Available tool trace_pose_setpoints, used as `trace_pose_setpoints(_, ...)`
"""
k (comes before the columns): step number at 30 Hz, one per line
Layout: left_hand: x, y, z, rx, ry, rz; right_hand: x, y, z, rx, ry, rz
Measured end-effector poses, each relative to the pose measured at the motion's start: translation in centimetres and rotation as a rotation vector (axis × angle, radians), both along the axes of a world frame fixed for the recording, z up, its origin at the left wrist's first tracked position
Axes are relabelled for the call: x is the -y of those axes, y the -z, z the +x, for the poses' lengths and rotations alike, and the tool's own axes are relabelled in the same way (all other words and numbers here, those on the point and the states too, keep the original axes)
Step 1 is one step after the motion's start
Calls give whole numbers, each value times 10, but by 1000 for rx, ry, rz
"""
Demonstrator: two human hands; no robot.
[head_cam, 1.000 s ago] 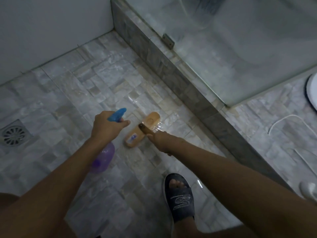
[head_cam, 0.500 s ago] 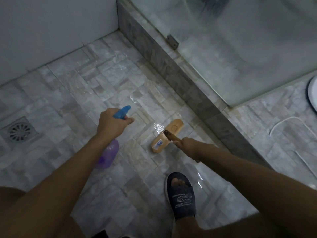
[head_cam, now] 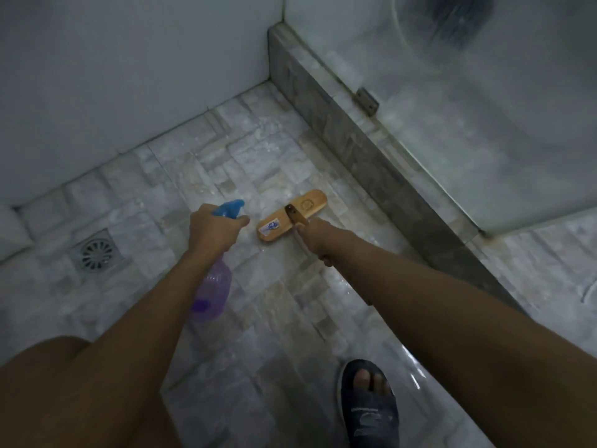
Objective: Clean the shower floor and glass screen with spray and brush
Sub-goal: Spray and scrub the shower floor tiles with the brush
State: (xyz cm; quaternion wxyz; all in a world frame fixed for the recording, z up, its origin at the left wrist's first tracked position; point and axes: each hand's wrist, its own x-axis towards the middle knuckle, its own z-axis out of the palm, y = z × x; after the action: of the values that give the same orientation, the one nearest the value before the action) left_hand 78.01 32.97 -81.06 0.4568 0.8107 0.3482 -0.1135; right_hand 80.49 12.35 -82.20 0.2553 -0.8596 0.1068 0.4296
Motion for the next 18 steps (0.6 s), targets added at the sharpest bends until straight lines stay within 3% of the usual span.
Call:
trace_pose_setpoints(8, -40, -43, 81, -21, 101, 210, -26, -1, 65, 23, -144, 8)
trace_pose_setpoints(14, -75, -79, 110, 44, 209, 225, -54, -6, 121, -16, -259, -27)
trace_pose_setpoints(18, -73, -68, 117, 46, 99, 274, -60, -18, 151, -84, -360, -56)
